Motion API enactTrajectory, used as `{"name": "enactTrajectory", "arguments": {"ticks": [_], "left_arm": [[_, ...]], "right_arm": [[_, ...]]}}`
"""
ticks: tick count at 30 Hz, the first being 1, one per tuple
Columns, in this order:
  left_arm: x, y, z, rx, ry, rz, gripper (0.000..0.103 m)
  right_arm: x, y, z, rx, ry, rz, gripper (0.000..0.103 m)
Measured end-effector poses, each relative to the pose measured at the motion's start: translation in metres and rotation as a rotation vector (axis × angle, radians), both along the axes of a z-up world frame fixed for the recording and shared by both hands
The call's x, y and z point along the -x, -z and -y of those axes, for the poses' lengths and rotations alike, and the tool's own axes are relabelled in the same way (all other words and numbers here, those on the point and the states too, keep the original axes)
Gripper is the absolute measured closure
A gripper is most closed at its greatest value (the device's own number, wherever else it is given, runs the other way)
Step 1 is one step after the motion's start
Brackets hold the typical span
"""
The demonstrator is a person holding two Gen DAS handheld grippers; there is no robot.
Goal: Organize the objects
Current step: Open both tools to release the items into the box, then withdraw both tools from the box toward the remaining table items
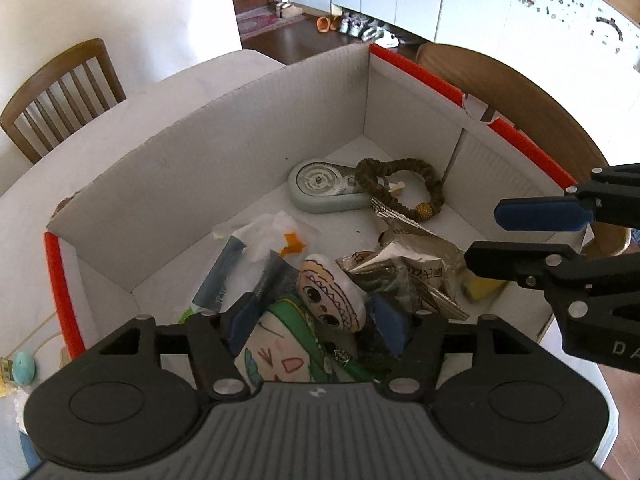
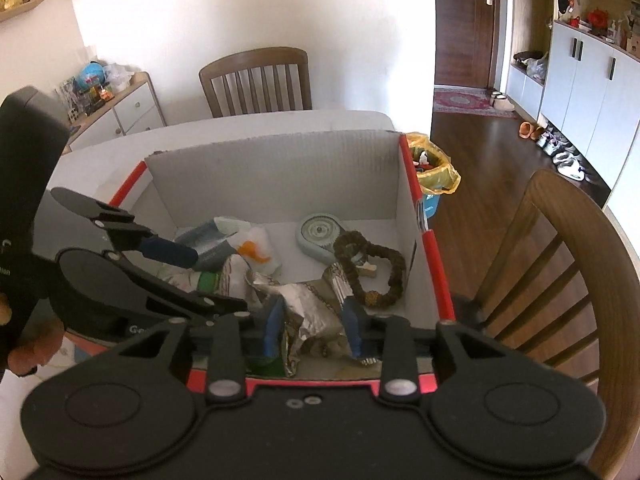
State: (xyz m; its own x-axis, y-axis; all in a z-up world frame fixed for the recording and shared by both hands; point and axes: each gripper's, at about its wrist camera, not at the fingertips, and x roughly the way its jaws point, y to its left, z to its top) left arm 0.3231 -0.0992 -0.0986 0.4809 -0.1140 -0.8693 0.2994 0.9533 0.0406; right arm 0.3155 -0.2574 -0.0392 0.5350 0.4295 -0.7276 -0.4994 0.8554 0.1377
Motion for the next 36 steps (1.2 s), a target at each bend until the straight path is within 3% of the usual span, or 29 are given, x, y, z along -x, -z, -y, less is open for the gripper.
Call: {"name": "enactTrajectory", "arguments": {"ticks": [20, 27, 30, 36], "left_arm": [[0.059, -0.067, -0.04, 0.105, -0.067, 0.183, 0.037], [0.081, -0.083, -0.066, 0.139, -0.085, 0.223, 0.036], [0.09, -0.089, -0.08, 0.153, -0.094, 0.238, 0.028], [0.105, -0.097, -0.108, 0.167, -0.114, 0.262, 0.024]], "right_arm": [[0.031, -0.045, -0.018, -0.084, 0.004, 0.075, 0.055], [0.046, -0.057, -0.032, -0.107, 0.016, 0.085, 0.044], [0.053, -0.063, -0.037, -0.119, 0.028, 0.09, 0.039], [0.067, -0.067, -0.057, -0.104, 0.029, 0.101, 0.031]]}}
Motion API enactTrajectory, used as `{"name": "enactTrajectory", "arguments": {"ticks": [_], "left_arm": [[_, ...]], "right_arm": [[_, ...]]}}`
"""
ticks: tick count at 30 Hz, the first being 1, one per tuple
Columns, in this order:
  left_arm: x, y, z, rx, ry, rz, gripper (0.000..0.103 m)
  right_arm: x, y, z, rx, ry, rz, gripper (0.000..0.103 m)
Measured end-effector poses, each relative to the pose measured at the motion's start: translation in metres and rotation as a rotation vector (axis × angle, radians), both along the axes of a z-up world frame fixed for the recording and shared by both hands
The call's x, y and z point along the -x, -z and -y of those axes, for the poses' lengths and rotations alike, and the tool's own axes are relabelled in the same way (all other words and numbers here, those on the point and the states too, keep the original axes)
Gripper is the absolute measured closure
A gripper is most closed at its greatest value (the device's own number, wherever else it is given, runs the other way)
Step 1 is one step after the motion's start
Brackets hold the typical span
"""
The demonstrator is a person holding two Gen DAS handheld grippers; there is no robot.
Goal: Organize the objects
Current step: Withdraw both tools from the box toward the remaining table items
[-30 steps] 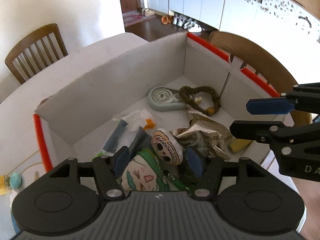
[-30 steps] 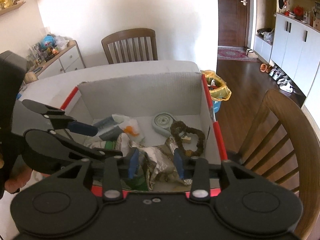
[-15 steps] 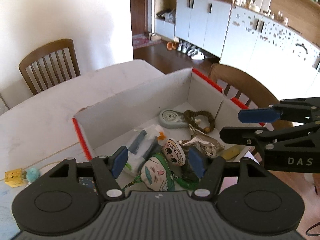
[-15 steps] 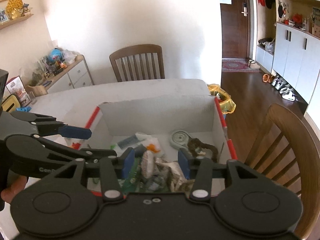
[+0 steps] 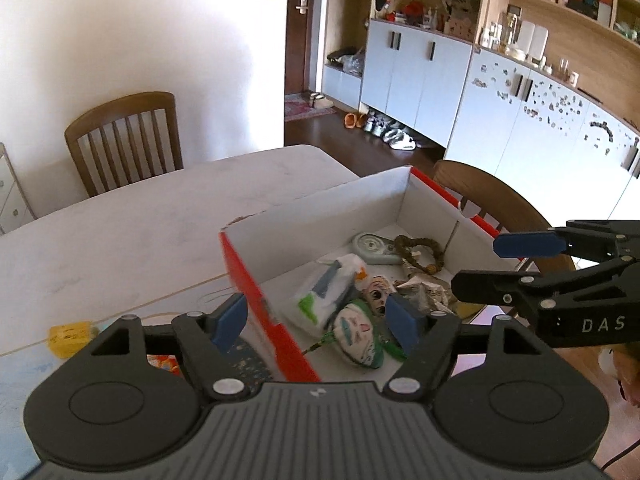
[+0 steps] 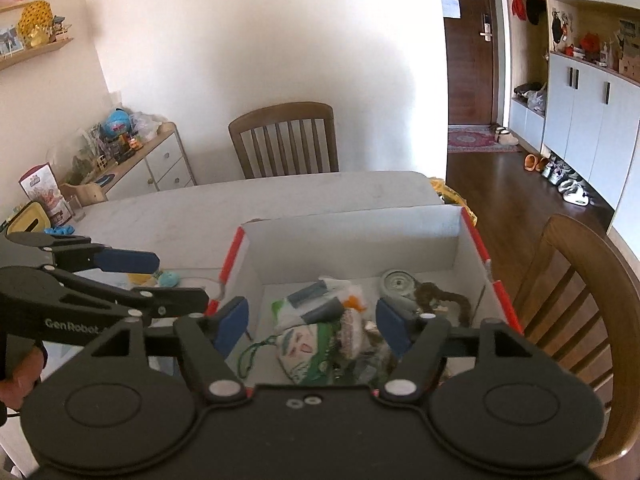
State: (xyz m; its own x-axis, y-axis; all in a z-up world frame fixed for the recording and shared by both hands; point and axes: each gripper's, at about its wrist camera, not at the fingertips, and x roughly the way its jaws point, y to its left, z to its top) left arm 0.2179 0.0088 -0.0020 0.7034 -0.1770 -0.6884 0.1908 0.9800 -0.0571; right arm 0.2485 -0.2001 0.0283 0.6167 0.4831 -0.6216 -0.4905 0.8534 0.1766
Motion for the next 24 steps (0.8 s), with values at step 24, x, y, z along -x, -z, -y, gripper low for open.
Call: {"name": "enactTrajectory", "arguments": {"ticks": [24], "left_arm": [[0.037, 0.011, -0.124, 0.064, -0.094, 0.015, 0.002]], "right_arm": [[0.045, -0.003, -0.105, -0.001, -0.047, 0.004, 0.003]]}}
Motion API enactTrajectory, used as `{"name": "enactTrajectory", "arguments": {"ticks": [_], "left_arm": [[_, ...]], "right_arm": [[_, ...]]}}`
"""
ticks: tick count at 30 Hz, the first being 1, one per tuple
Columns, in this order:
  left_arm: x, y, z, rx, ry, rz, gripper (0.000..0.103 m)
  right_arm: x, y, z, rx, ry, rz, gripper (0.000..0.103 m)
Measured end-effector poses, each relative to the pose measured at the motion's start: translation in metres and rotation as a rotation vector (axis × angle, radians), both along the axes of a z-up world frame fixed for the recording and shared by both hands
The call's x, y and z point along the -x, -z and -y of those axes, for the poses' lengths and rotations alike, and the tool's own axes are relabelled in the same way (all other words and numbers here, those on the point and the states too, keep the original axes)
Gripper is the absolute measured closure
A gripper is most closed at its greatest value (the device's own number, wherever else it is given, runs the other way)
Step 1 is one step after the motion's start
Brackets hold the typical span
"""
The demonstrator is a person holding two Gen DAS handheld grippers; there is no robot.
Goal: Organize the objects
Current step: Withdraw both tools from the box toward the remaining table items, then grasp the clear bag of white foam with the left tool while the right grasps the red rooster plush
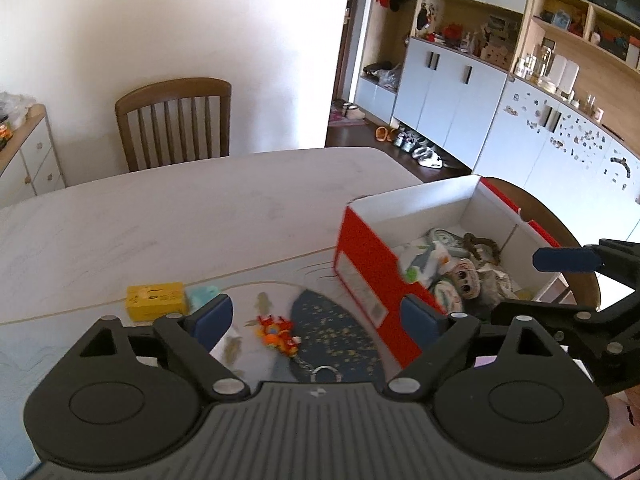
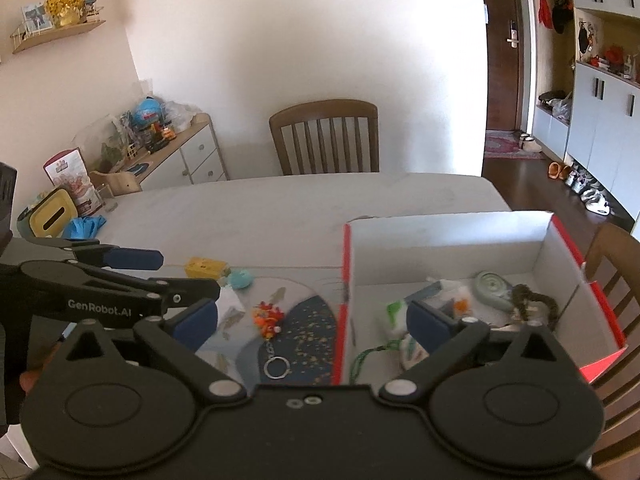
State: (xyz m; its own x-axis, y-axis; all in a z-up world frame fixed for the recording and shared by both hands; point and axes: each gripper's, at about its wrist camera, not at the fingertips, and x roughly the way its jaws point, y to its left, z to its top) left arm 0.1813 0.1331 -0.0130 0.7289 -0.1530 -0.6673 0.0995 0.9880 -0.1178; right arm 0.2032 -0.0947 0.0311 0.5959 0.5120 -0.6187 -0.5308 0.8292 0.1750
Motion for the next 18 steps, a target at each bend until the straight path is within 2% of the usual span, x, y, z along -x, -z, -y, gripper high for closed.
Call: {"name": "enactTrajectory", "arguments": {"ticks": [8, 18], "left_arm": [[0.007, 0.018, -0.038, 0.031, -0.006, -0.006, 0.0], [0.01, 0.05, -0.072, 0.004, -0.038, -0.013, 0.0]], "right_arm": [[0.006, 0.004, -0.032, 0.028, -0.007, -0.009, 0.003], [-0.003, 0.015, -0.066, 0.075, -0.012, -0.033, 0.005]]}}
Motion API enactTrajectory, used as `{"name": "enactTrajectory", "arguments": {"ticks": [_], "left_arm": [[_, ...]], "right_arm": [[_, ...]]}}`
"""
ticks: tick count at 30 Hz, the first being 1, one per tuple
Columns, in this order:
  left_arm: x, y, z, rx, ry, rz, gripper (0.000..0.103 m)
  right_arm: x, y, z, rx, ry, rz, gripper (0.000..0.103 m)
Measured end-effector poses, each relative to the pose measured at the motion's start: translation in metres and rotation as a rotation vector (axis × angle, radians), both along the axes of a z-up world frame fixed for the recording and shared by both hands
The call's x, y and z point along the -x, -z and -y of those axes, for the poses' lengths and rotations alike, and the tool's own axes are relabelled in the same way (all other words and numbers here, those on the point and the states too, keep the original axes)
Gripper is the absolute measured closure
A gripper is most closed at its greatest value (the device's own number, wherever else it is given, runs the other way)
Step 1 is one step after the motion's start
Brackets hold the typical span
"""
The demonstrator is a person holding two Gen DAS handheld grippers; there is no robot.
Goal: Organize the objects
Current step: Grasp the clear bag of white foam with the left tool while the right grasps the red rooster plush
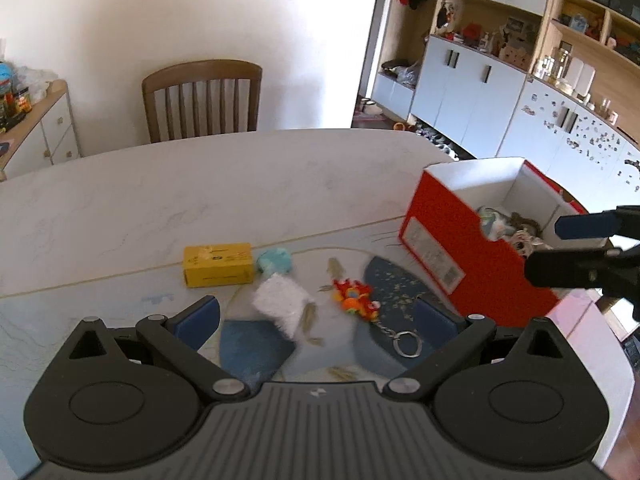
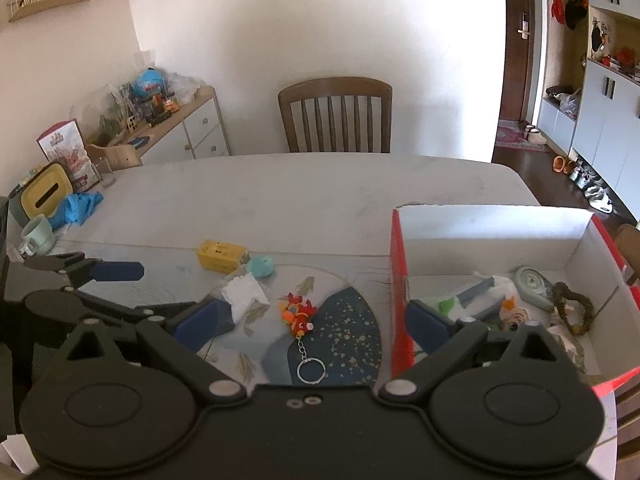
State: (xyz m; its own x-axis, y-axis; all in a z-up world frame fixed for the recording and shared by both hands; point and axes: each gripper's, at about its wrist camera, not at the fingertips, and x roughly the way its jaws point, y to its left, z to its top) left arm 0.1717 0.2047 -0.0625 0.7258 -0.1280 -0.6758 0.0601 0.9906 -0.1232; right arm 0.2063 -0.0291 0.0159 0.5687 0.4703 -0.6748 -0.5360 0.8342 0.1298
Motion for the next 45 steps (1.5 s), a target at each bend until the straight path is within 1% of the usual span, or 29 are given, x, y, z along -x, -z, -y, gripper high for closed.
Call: {"name": "enactTrajectory", "arguments": {"ticks": [6, 10, 15, 18, 20, 22, 25, 28, 34, 37, 38, 39, 41, 43, 45], "left_arm": [[-0.011, 0.021, -0.01, -0.026, 0.008, 0.005, 0.0], [-0.023, 0.037, -0.017, -0.03, 0.024, -0.01, 0.0], [-0.039, 0.059, -0.018, -0.071, 0.019, -0.038, 0.0], [-0.046, 0.07, -0.016, -0.104, 0.029, -0.037, 0.0], [-0.05, 0.075, -0.015, -0.114, 0.037, -0.034, 0.0], [-0.054, 0.08, -0.015, -0.124, 0.035, -0.033, 0.0], [-0.058, 0.086, -0.016, -0.126, 0.038, -0.032, 0.0], [-0.063, 0.093, -0.015, -0.144, 0.04, -0.028, 0.0], [-0.069, 0.101, -0.012, -0.163, 0.054, -0.021, 0.001], [-0.069, 0.103, -0.009, -0.173, 0.07, -0.012, 0.004], [-0.069, 0.104, -0.008, -0.177, 0.075, -0.014, 0.008], [-0.07, 0.105, -0.007, -0.181, 0.079, -0.017, 0.009], [-0.069, 0.106, -0.006, -0.191, 0.074, -0.008, 0.009], [-0.069, 0.106, -0.004, -0.204, 0.078, 0.001, 0.012], [-0.069, 0.105, -0.003, -0.202, 0.085, 0.008, 0.025]], "right_arm": [[-0.018, 0.015, -0.021, 0.038, -0.01, -0.034, 0.006], [-0.029, 0.027, -0.036, 0.073, -0.024, -0.056, 0.007], [-0.041, 0.045, -0.052, 0.097, -0.044, -0.108, 0.01], [-0.049, 0.057, -0.062, 0.125, -0.054, -0.126, 0.016], [-0.056, 0.065, -0.068, 0.14, -0.058, -0.141, 0.017], [-0.062, 0.072, -0.07, 0.145, -0.05, -0.159, 0.021], [-0.072, 0.083, -0.073, 0.163, -0.036, -0.193, 0.025], [-0.08, 0.095, -0.075, 0.183, -0.035, -0.219, 0.028], [-0.088, 0.107, -0.08, 0.19, -0.014, -0.255, 0.034], [-0.089, 0.111, -0.085, 0.193, -0.02, -0.266, 0.042], [-0.089, 0.112, -0.086, 0.195, -0.024, -0.268, 0.045], [-0.09, 0.113, -0.088, 0.198, -0.025, -0.269, 0.048], [-0.09, 0.115, -0.09, 0.194, -0.028, -0.278, 0.05], [-0.089, 0.116, -0.091, 0.193, -0.028, -0.275, 0.058], [-0.089, 0.118, -0.095, 0.198, -0.035, -0.284, 0.059]]}}
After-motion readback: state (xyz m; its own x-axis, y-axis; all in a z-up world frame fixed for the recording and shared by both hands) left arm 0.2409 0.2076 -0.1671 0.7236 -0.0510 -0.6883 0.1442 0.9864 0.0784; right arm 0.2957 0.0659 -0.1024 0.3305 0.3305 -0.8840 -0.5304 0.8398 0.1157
